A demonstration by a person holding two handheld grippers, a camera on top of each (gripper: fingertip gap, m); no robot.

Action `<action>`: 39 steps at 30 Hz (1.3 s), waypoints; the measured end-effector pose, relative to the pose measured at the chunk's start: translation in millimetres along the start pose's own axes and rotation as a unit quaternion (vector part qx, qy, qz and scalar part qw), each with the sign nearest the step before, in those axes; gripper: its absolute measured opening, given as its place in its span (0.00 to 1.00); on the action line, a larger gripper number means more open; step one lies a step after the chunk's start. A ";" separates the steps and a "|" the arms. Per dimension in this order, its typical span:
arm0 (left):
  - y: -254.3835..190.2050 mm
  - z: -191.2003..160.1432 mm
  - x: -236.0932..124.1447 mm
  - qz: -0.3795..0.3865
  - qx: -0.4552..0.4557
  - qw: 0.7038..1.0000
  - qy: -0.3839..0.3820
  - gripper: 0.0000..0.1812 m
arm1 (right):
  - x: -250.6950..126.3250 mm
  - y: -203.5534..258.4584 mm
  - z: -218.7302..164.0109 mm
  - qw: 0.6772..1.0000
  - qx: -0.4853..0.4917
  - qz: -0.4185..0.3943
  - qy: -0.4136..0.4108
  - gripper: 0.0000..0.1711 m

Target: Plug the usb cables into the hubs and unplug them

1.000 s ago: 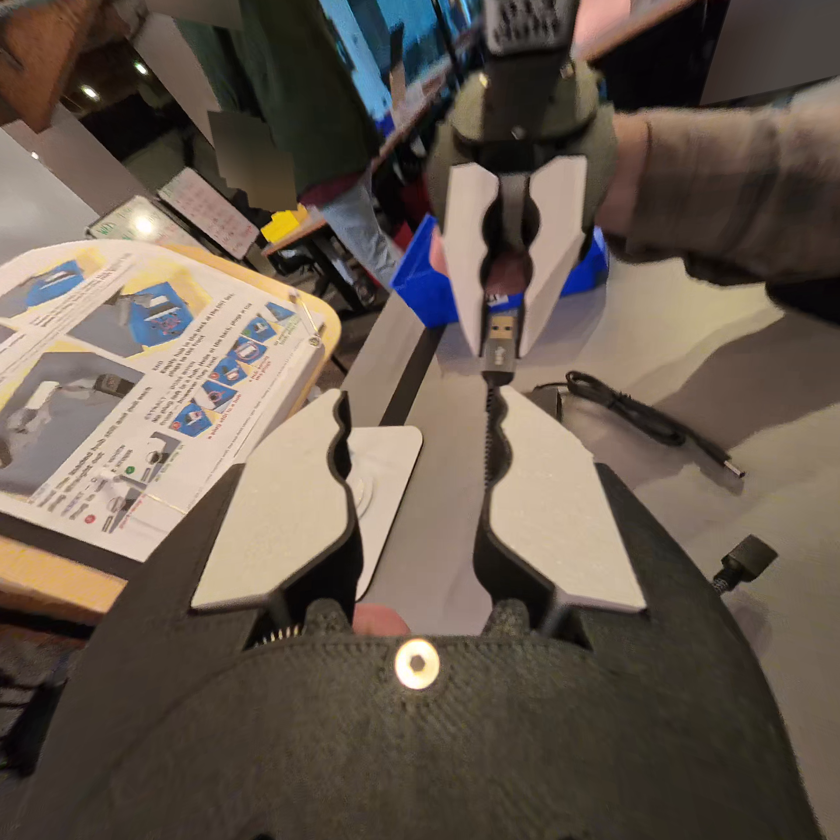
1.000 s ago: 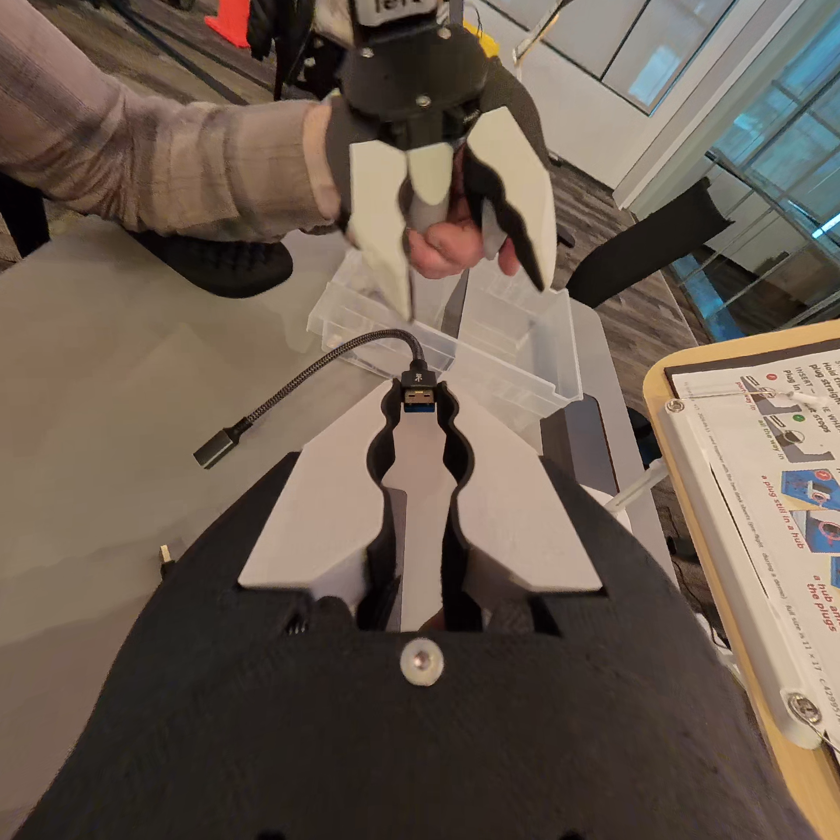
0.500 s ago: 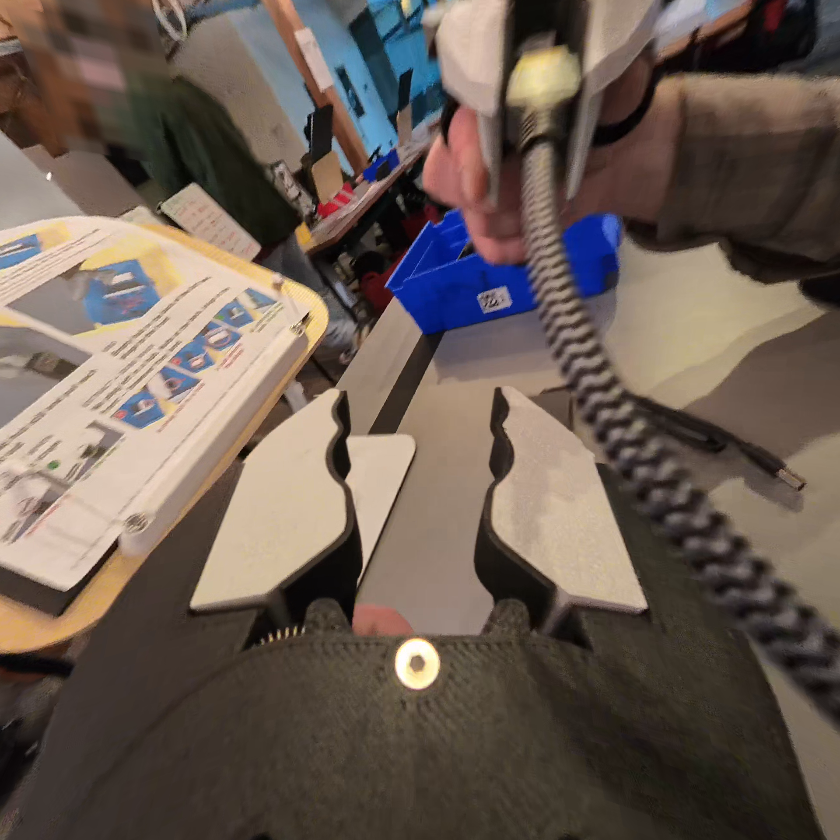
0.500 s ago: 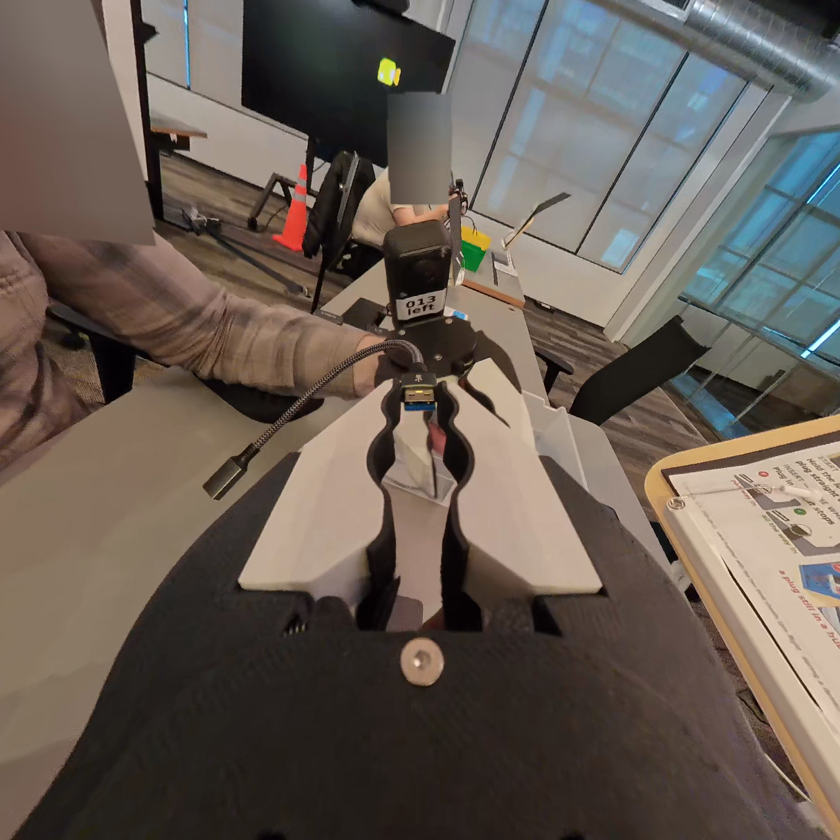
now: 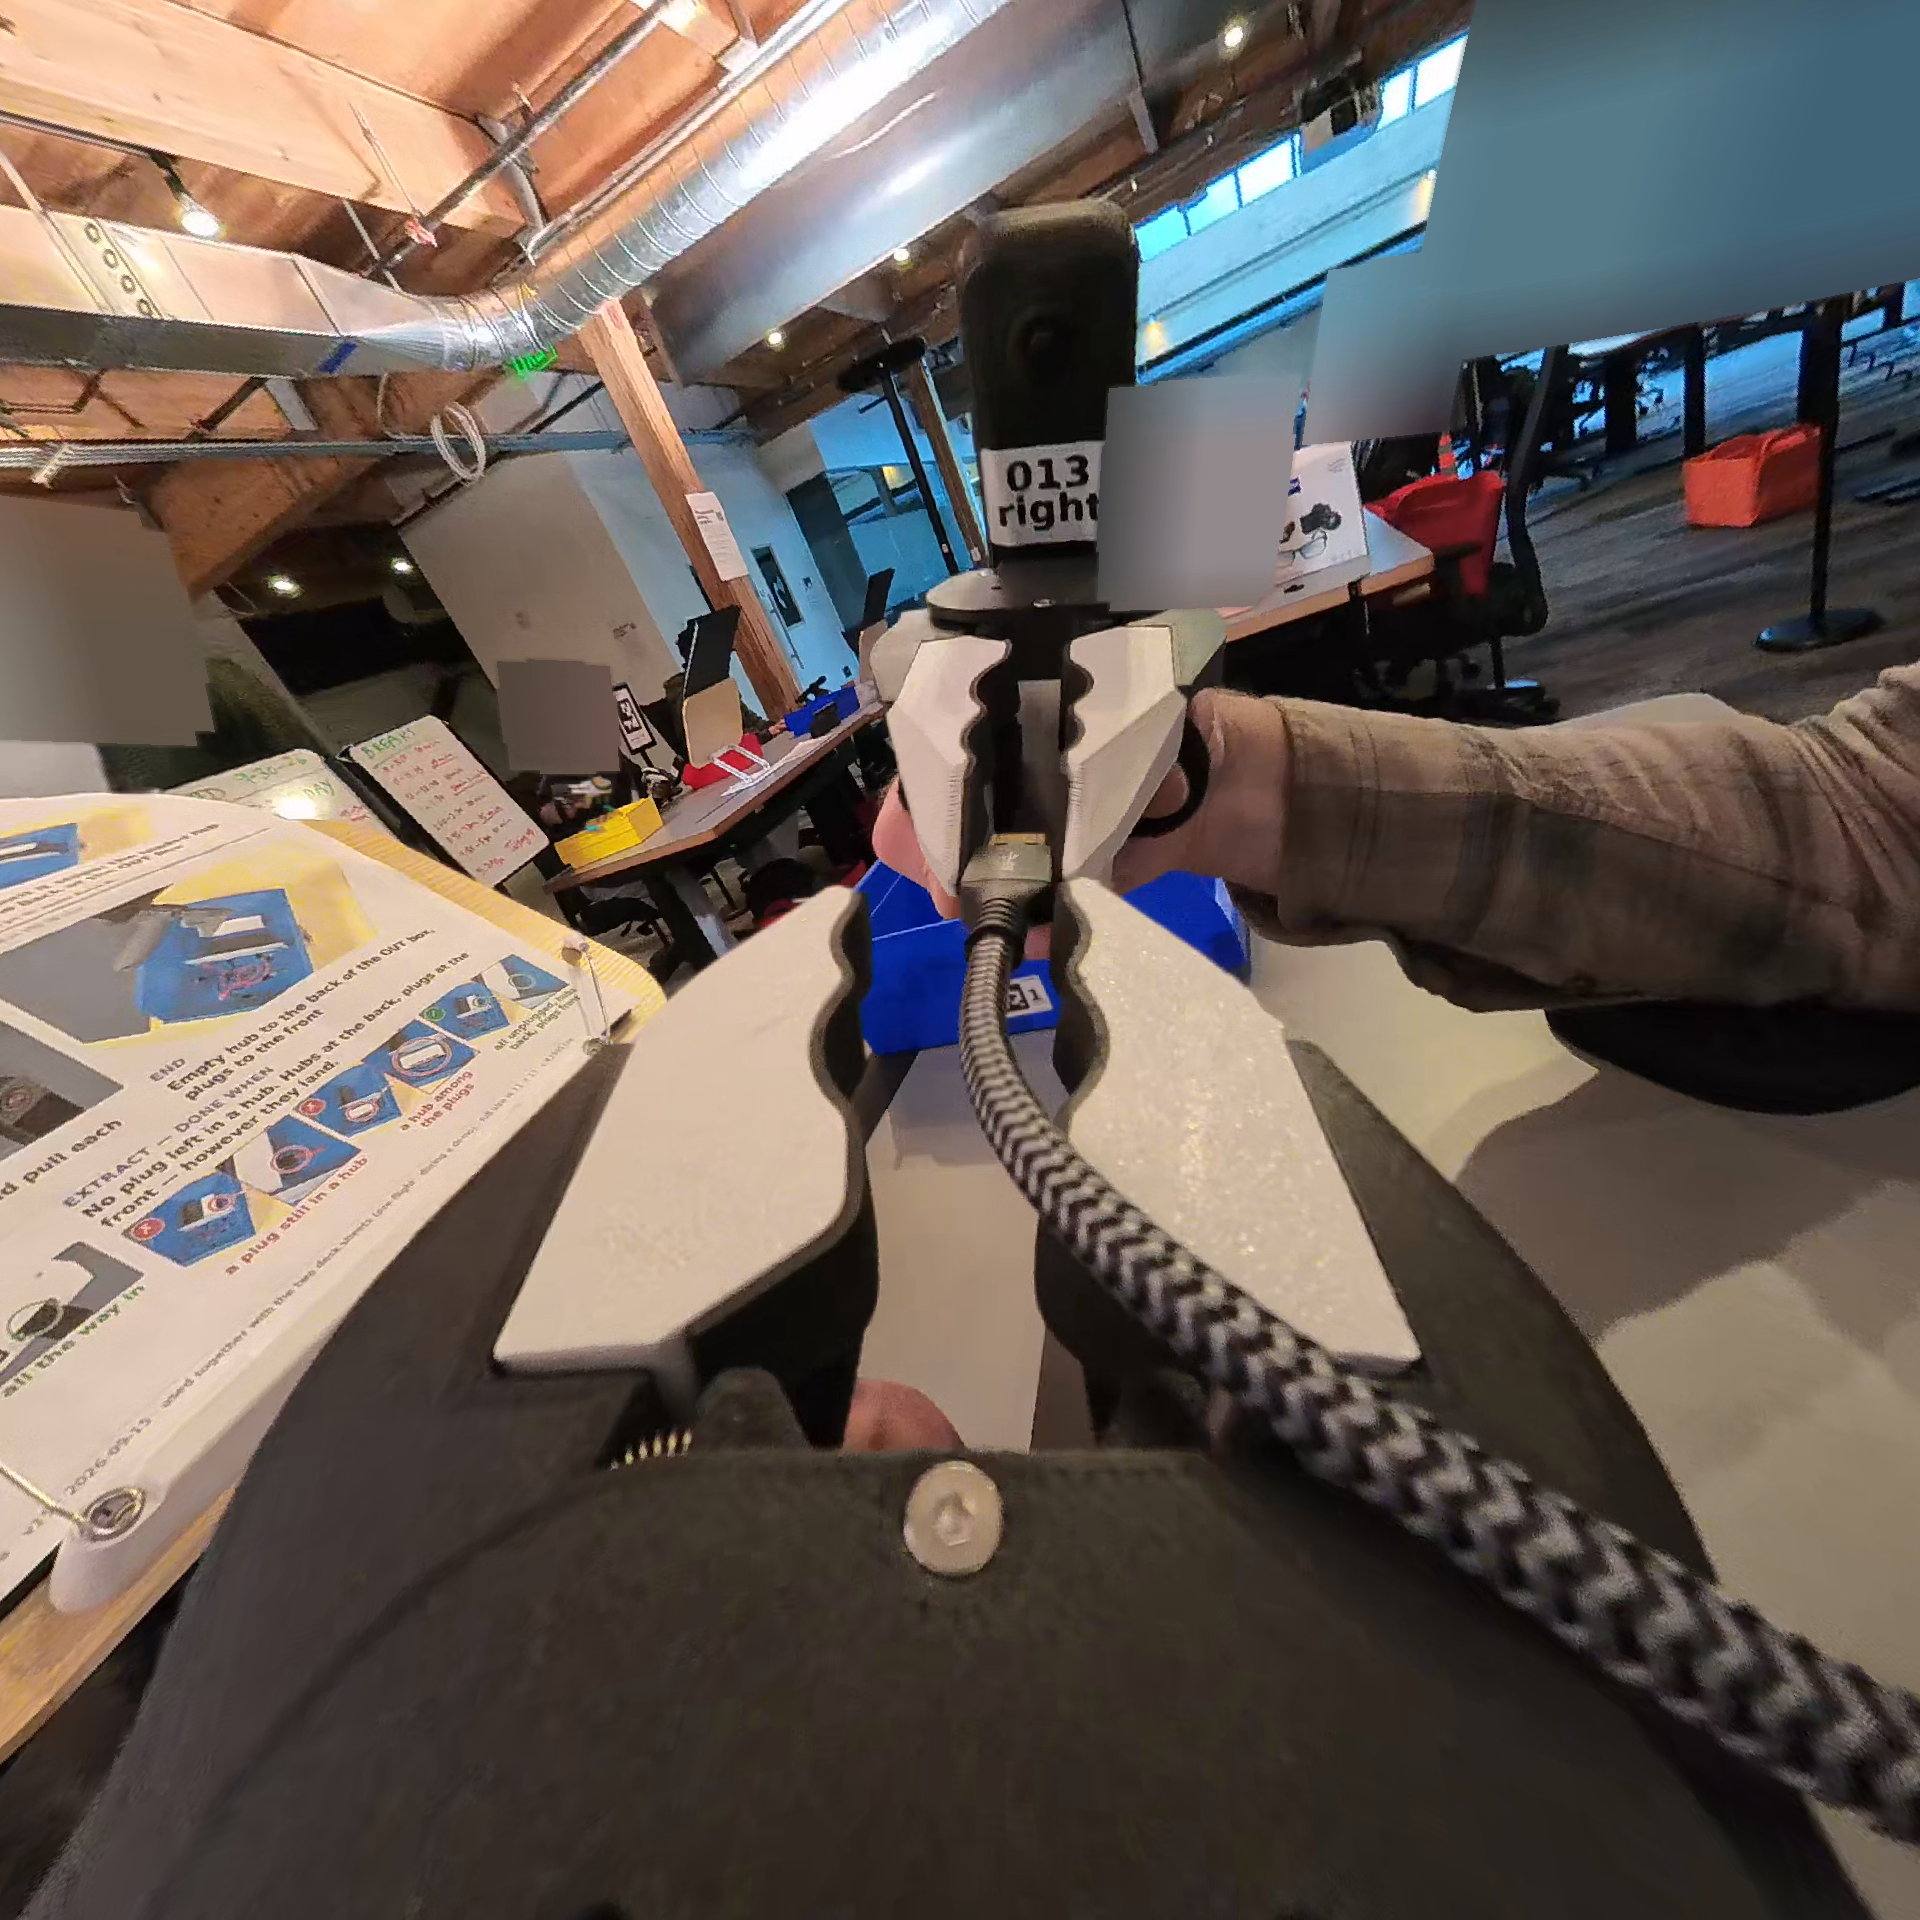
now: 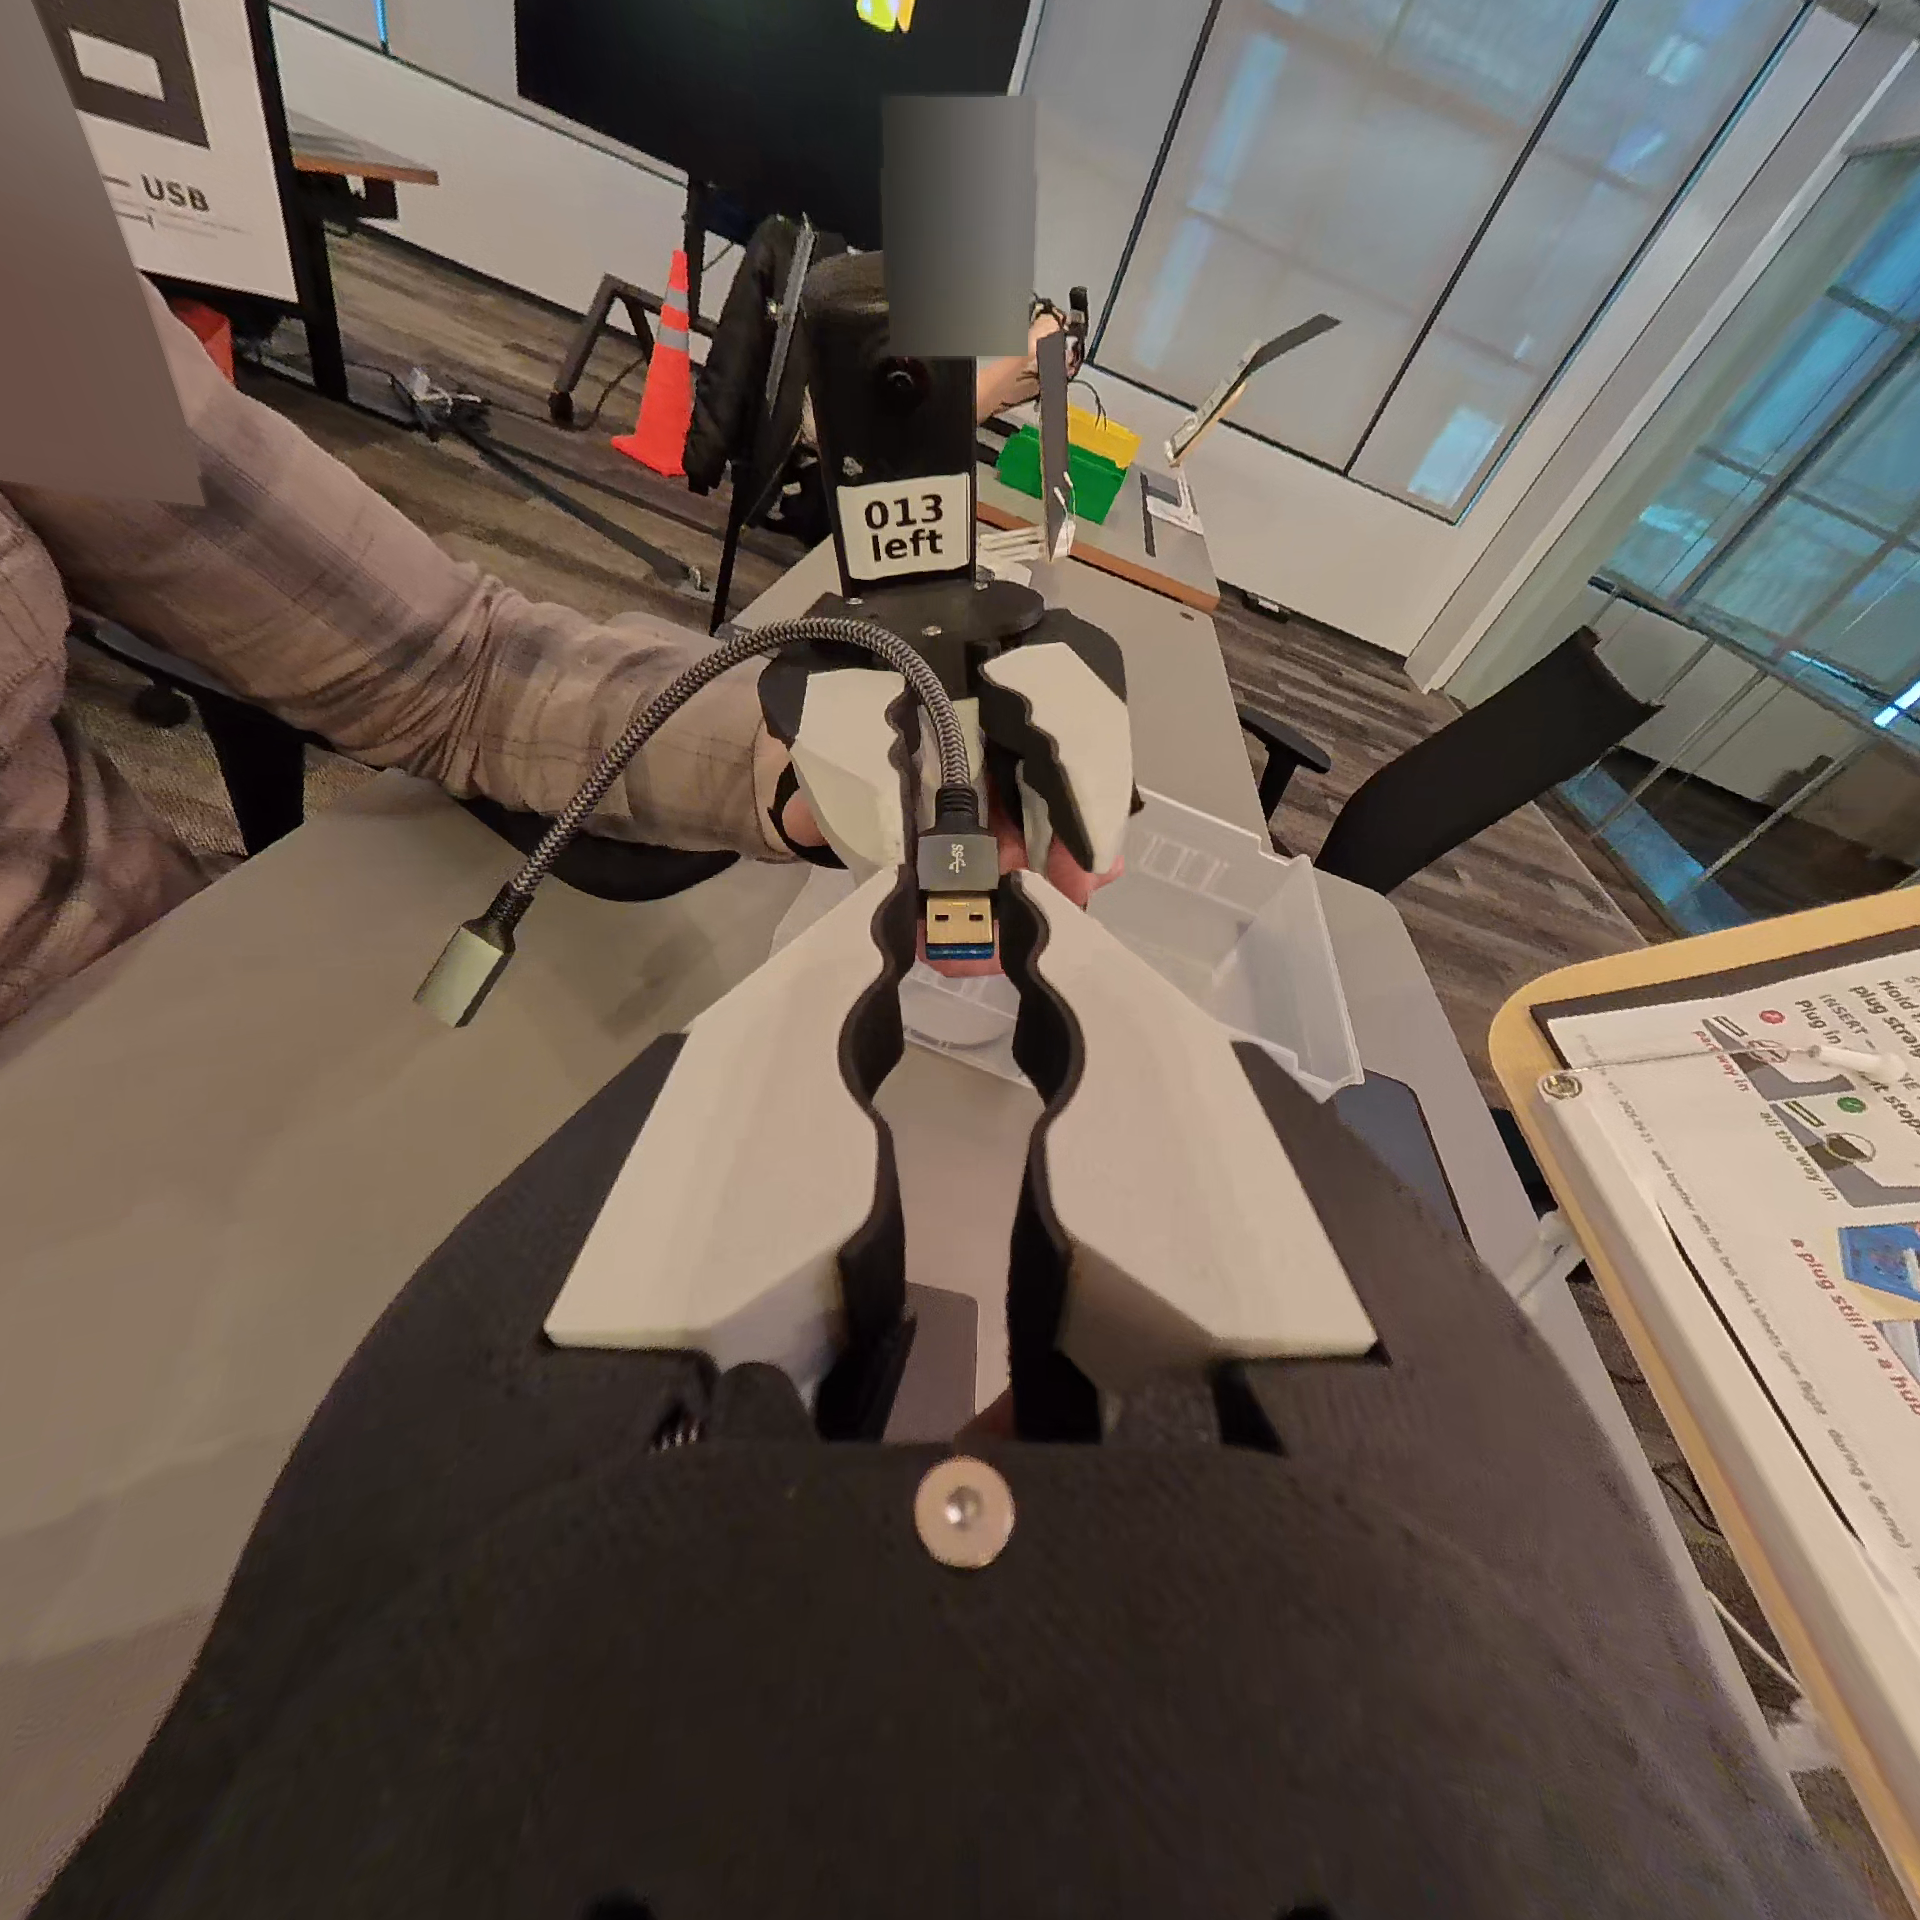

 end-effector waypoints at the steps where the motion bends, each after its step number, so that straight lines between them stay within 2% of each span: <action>1: -1.1 0.7 0.4 -0.001 0.003 1.000 0.002 0.17 | -0.3 -0.1 0.4 1.000 0.001 -0.001 0.002 0.08; 5: -8.3 2.5 4.0 -0.013 0.012 1.000 0.012 0.09 | -3.6 0.3 0.2 1.000 0.004 0.002 0.012 0.08; 13: -13.3 7.1 6.8 -0.018 0.013 1.000 0.005 0.10 | -6.0 4.4 -2.1 0.999 0.000 0.011 0.034 0.08; 16: -13.9 6.4 8.7 -0.010 0.020 1.000 0.016 0.04 | -1.9 6.6 -4.3 0.999 -0.006 0.015 0.040 0.08; 18: -14.2 7.8 7.8 -0.014 0.017 1.000 0.018 0.04 | -1.3 7.2 -3.5 0.999 -0.007 0.016 0.036 0.07; 25: -12.9 4.4 3.0 -0.026 0.023 0.998 0.049 0.20 | -4.5 6.4 -0.9 0.999 -0.012 0.011 0.035 0.08; 30: -16.2 2.2 7.0 -0.031 0.024 0.998 0.058 0.14 | -3.2 7.6 -4.8 0.998 -0.023 0.008 0.055 0.08; 39: -17.8 -1.6 7.6 -0.045 -0.001 0.996 0.075 0.12 | -4.6 8.2 -7.2 0.996 -0.037 0.002 0.078 0.08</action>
Point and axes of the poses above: each gripper's, where its closed fingertips meet, x out along the fingers, z out of its top, y = z × x across the jaws, the point moved 3 cm from there along -x, back along the fingers, and after that the axes turned 5 degrees about -z, right-handed, at the moved point
